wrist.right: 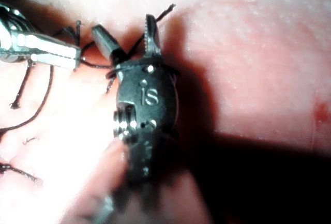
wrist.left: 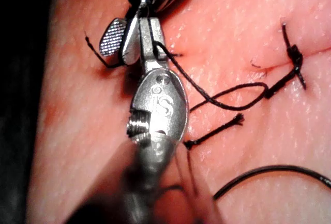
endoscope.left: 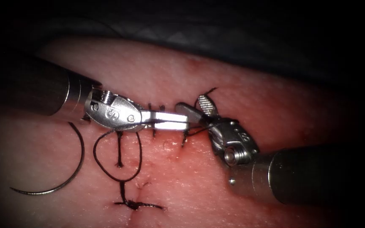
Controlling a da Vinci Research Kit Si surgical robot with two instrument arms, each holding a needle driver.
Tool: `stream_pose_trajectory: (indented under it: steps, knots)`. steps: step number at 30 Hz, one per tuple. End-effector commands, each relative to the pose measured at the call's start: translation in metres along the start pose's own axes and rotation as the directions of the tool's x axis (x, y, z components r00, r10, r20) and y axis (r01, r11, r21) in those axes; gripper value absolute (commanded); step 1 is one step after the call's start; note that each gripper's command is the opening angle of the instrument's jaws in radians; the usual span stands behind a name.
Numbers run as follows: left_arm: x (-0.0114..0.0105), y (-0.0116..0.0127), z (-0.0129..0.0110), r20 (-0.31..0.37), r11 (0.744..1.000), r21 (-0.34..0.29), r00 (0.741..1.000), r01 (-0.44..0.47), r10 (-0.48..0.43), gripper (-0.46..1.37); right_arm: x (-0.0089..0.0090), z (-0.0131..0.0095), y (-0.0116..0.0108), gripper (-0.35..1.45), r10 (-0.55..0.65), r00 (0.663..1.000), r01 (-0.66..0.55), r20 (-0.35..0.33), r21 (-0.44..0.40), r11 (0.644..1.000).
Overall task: Wound Closure
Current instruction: With right gripper pick up suture tail
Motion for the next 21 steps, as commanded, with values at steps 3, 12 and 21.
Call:
stream_pose_trajectory:
  steps: [3, 12, 21]
  knots:
    - [0.0, 0.0, 0.0, 0.0, 1.0, -0.002, 1.0, 0.0, 0.0, -0.35, 0.0, -0.0002, 0.0001, 0.88, -0.001, 1.0, 0.001, 0.001, 0.003, 1.0]
    - [0.0, 0.0, 0.0, 0.0, 1.0, -0.002, 1.0, 0.0, 0.0, -0.35, 0.0001, -0.0008, 0.0004, 0.89, -0.002, 1.0, 0.002, 0.0, -0.001, 1.0]
    - [0.0, 0.0, 0.0, 0.0, 1.0, -0.002, 1.0, 0.0, 0.0, -0.35, 0.0003, -0.001, 0.0013, 0.88, -0.003, 1.0, 0.003, -0.005, -0.018, 1.0]
